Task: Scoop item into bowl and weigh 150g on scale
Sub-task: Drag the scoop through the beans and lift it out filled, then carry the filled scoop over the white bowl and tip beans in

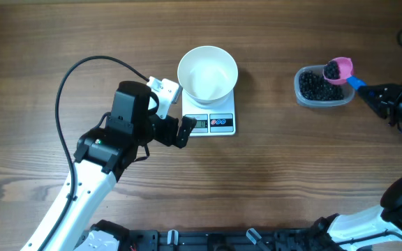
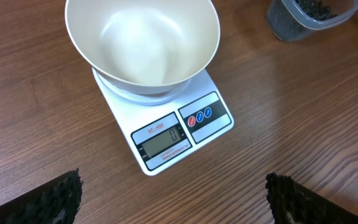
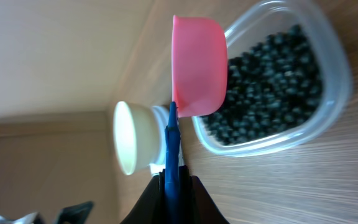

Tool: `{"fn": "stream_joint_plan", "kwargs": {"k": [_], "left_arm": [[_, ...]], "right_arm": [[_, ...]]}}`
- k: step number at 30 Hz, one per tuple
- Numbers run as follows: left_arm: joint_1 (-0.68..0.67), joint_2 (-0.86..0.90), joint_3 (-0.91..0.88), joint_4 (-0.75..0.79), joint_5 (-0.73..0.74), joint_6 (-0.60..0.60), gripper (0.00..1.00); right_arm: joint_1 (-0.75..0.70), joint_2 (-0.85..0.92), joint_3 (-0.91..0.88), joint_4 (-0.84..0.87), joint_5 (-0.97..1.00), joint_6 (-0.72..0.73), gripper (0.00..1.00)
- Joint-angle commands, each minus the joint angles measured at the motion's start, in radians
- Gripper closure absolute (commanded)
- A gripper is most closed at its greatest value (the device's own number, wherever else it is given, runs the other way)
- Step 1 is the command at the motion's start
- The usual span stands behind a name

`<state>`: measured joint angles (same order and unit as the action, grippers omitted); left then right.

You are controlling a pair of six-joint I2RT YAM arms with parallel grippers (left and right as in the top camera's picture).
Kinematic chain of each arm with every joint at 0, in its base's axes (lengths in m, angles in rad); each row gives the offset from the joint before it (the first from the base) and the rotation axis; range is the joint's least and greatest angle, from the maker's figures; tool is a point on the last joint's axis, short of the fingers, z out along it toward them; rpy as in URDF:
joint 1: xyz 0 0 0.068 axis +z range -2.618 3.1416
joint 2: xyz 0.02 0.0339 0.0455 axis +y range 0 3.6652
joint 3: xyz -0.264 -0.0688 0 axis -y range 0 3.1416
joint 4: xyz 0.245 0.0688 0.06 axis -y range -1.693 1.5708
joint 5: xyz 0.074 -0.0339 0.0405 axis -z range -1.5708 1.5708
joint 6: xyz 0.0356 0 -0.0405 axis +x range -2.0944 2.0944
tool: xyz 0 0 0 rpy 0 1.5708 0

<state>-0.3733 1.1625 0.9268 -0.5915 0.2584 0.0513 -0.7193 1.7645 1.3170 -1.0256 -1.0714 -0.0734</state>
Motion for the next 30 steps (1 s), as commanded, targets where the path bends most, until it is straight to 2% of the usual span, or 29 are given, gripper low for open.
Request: {"fn": "stream_joint_plan", "kwargs": {"k": [1,6,14,17,19,24,26,30], "left_arm": [[-0.003,0.003,0.013,0.0,-0.006,0.02,0.0],[-0.003,0.003,0.013,-0.001,-0.006,0.02,0.0],[-0.003,0.003,0.013,0.0,-0.006,0.02,0.0],[-0.003,0.003,0.013,0.0,-0.006,0.02,0.0],[-0.003,0.003,0.013,-0.001,-0.006,0.02,0.0],[-0.003,0.003,0.013,0.0,-0.006,0.02,0.0],[-0.003,0.003,0.013,0.0,-0.006,0.02,0.0],[-0.003,0.003,0.013,0.0,-0.006,0.02,0.0]], "right_arm": [[-0.002,0.016,-0.004,-0.021,-0.177,0.003,0.96],[0.033,0.016,-0.004,-0.035,-0.372,0.003,0.96],[0.223,0.016,-0.004,-0.026,-0.449,0.002,0.96],[0.342,0.016,-0.004,0.015,-0.447,0.003,0.96],[0.419,0.016,-0.004,0.053,-0.415,0.008,0.96],[0.622,0.016,-0.004,0.178,-0.191,0.08,0.96],[0.721,0.016,-0.003,0.304,-0.159,0.081,0.96],[0.813,-0.008,-0.003,0.417,0.087,0.129,0.96]]}}
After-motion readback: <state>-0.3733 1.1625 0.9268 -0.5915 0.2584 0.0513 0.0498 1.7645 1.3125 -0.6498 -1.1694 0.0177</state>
